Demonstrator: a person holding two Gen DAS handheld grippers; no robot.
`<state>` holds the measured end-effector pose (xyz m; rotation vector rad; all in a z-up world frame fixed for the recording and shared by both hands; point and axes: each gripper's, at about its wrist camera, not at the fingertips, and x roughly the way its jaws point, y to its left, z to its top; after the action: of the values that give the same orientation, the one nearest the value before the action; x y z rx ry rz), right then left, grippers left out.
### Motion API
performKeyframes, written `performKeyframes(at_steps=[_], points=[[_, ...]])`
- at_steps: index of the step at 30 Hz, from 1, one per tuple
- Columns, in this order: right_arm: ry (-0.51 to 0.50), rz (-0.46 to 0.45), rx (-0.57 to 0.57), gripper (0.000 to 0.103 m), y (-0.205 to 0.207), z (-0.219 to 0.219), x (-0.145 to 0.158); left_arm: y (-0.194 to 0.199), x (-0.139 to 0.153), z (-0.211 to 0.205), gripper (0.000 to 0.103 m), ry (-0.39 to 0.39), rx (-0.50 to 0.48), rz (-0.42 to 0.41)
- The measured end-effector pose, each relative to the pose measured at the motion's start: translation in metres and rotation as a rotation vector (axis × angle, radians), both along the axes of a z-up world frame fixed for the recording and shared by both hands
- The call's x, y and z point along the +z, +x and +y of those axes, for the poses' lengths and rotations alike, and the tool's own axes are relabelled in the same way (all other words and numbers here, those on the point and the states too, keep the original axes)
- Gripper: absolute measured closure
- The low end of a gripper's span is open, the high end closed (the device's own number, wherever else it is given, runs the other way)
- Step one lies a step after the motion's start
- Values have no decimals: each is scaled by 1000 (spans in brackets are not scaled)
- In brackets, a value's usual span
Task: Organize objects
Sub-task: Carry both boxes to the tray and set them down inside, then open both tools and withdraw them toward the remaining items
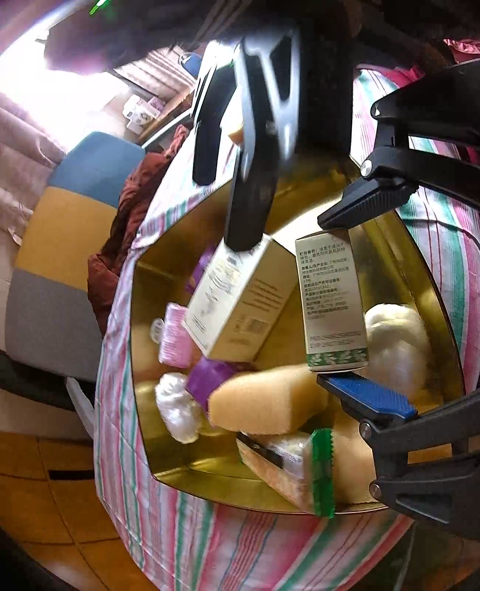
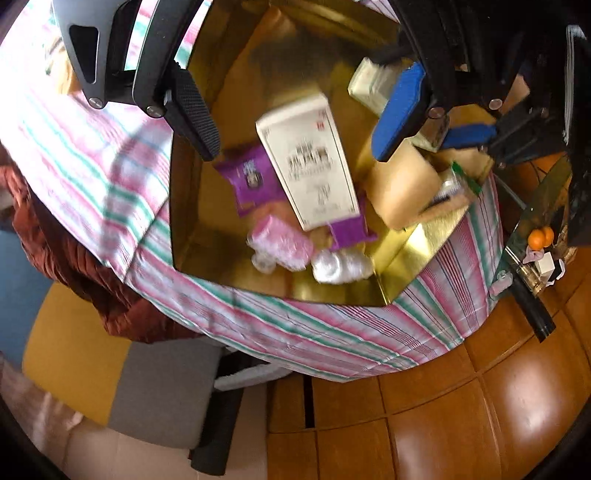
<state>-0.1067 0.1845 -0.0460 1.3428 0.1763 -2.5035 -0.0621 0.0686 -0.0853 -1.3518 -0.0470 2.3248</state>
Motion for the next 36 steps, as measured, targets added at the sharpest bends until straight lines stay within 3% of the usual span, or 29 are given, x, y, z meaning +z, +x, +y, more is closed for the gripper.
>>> performKeyframes(at_steps=[3, 6, 9, 15, 23, 36], points=[[-9, 8, -36, 16, 10, 8, -1, 0, -3, -2, 21, -29, 12, 4], [-4, 42, -84, 4, 20, 15, 4, 1, -2, -4, 20, -42, 27, 11], [-11, 67, -114, 0, 28, 17, 8, 3, 5, -8, 20, -47, 41, 32], [46, 111, -145, 0, 41, 12, 8, 8, 23, -16, 20, -107, 100, 109], [34, 179, -255, 0, 57, 27, 15, 13, 39, -26, 20, -134, 153, 181], [42, 148, -266, 0, 74, 29, 4, 23, 46, -19, 20, -136, 119, 204]])
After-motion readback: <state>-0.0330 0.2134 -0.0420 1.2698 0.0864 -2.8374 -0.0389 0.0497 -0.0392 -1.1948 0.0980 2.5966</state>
